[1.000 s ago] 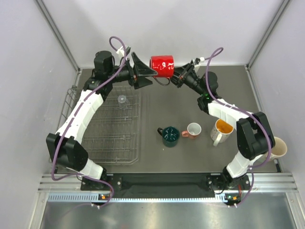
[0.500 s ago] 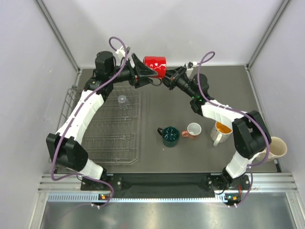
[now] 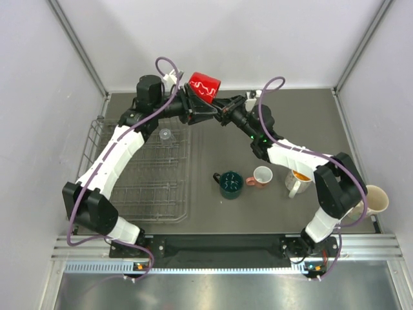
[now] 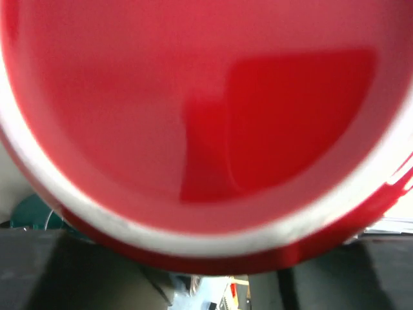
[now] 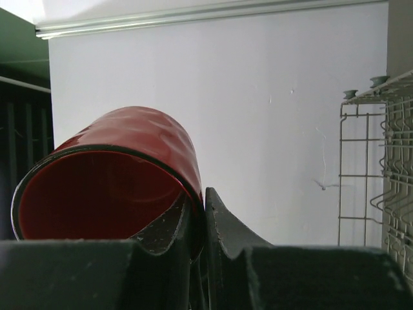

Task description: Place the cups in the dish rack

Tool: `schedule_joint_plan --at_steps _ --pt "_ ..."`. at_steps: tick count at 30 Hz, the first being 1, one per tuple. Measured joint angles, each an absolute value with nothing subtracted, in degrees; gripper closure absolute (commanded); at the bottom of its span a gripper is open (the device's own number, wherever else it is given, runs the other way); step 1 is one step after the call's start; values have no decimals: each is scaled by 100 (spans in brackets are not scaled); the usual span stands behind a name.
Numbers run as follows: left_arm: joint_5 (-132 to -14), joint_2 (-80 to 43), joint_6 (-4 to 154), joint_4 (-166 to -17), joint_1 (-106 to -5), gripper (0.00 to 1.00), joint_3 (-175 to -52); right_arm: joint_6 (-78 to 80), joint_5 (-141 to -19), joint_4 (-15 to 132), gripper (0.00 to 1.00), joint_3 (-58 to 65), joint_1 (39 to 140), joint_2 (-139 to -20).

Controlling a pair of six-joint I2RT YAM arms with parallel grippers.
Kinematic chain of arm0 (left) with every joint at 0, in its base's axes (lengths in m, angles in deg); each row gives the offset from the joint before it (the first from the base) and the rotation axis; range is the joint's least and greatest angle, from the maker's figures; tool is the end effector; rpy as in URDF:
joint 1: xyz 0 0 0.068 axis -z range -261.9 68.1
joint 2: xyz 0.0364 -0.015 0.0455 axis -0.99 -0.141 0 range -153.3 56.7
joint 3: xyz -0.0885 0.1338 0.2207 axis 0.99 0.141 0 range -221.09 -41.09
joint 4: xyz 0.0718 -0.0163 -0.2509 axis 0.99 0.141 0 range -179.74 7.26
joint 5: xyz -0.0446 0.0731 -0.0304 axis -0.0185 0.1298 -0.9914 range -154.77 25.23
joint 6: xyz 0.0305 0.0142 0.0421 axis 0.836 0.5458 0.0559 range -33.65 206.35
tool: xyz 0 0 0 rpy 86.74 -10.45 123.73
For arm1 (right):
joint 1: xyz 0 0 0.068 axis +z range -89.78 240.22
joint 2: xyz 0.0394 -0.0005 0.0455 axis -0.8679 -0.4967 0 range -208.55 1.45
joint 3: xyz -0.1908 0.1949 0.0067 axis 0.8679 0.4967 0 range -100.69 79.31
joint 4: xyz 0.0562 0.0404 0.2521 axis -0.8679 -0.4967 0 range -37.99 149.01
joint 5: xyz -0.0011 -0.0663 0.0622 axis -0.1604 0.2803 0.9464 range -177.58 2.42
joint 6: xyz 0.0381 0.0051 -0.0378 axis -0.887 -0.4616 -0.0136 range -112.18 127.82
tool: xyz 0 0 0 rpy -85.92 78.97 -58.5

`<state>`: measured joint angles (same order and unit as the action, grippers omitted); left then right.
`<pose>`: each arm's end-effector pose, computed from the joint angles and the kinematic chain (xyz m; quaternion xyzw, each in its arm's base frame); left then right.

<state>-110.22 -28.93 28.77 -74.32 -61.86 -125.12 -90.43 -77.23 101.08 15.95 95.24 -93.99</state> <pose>0.3118 -0.1406 0.4010 -0.0212 0.7761 -0.5857 0.2328 0.3172 0.2302 0.3160 0.2768 0.5815 0.7233 0.2493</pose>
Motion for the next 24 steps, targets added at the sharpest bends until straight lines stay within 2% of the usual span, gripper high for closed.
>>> schedule_joint_plan --at_steps 3,5,6,8,11,17,20,23,24 --pt "-10963 -2879 2857 -7434 -6171 75 -12484 -9120 -7866 10071 100 1633 9620 -9351" --pt "-11055 -2877 2816 -7502 -6169 78 -12477 -9194 -7909 10057 100 1709 9666 -9298" --pt "-11040 -2862 2818 -7511 -6149 76 -12475 -9271 -7925 10077 100 1762 9688 -9276" --pt "-11083 -2825 2805 -7436 -6119 64 -12455 -9369 -7986 10191 100 1976 9719 -9145" --pt "-11081 -2755 2803 -7246 -6106 54 -12385 -9277 -7994 10210 100 2258 9721 -8896" --pt "-10968 -2318 2757 -7144 -6101 31 -11911 -8947 -7365 10075 100 2343 9564 -8699" --pt "-10837 -2058 2772 -7141 -6099 29 -11728 -8814 -7138 10009 100 2345 9505 -8525" --pt "-10756 -1791 2742 -7181 -6084 33 -11627 -8737 -7011 10016 100 2387 9496 -8319" --pt "-10723 -1712 2728 -7205 -6079 38 -11623 -8735 -6956 10027 100 2419 9494 -8258"
